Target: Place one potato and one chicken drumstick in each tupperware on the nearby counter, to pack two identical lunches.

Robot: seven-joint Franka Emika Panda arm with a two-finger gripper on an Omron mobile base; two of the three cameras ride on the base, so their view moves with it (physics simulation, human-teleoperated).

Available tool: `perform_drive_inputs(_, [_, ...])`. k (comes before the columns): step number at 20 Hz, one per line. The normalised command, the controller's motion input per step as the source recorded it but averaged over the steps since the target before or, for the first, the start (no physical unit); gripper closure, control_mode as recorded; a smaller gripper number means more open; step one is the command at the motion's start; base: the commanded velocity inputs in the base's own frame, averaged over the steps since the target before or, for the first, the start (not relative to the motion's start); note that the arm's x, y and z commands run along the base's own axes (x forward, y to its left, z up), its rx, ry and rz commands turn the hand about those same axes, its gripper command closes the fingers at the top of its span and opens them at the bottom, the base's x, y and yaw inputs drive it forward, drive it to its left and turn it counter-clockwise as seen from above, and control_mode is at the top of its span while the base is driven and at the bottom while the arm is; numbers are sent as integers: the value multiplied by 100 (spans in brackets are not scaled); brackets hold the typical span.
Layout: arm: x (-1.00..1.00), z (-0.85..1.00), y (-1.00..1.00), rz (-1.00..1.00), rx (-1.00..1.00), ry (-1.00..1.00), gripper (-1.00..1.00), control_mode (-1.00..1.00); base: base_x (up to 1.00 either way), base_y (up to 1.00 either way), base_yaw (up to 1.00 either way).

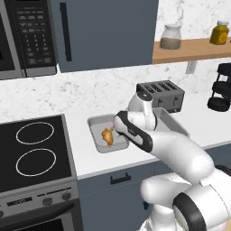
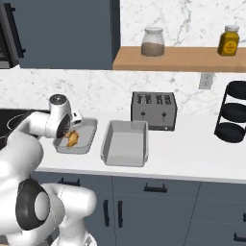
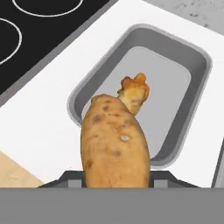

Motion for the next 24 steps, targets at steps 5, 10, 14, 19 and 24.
perform_drive_inputs(5, [100,2,0,5,0,-2,100,-100,0,0,0])
perform_drive_inputs(10, [88,2,0,6,-4,-1,100,-100,0,0,0])
perform_drive_inputs(14, [64,-13,19,2,-12,0,-100,-100,0,0,0])
perform_drive_inputs(19, [23,-12,18,0,-7,-10,-100,-100,0,0,0])
perform_drive_inputs(24, [1,6,0,0,0,-19,-100,-100,0,0,0])
